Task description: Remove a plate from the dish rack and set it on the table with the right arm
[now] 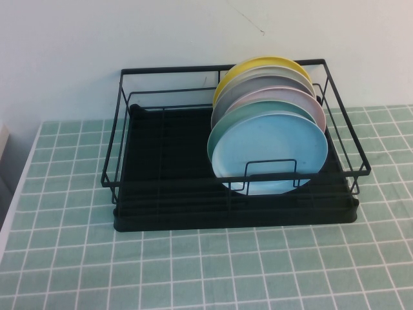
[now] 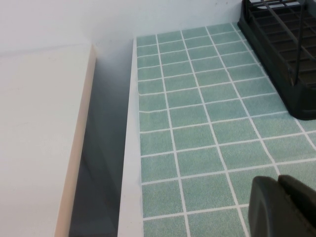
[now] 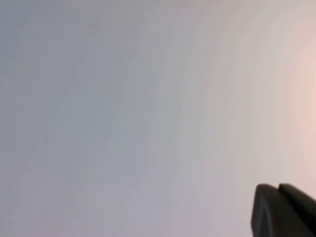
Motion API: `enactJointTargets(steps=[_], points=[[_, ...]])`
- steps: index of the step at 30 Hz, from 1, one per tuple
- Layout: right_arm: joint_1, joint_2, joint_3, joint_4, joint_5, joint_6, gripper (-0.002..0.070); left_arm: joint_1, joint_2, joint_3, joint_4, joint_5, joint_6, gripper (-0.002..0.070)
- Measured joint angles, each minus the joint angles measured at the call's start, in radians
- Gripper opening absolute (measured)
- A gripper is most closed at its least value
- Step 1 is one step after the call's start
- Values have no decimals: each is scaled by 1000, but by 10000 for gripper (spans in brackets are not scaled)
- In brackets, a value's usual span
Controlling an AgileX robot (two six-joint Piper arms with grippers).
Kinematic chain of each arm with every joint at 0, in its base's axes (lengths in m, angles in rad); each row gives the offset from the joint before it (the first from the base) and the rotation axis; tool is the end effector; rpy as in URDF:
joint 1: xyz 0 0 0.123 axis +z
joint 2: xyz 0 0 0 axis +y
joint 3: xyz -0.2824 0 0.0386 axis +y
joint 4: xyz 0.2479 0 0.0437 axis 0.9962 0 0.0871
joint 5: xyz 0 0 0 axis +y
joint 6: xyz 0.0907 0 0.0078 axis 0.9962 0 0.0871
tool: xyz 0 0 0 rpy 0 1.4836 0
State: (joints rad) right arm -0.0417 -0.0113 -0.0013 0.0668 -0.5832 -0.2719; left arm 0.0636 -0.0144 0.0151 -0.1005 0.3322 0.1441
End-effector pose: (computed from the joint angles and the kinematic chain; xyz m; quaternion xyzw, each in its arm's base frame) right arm 0.0350 -0.0048 0.2625 -0.0209 0.4297 -0.1239 0.8942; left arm 0.0533 0.0004 0.1789 0.0043 0.7879 0.0218 0.6154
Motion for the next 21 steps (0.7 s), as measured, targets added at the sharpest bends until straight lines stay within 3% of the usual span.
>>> enactJointTargets(steps=[9,18,21], points=[[0,45,-332,6,389,-26,-1,0,0,0,0,0,0,-3],[0,320,-709,43,837,29,-1,0,0,0,0,0,0,-3],[0,446,-835,59,1023,-37,-1,0,0,0,0,0,0,-3]])
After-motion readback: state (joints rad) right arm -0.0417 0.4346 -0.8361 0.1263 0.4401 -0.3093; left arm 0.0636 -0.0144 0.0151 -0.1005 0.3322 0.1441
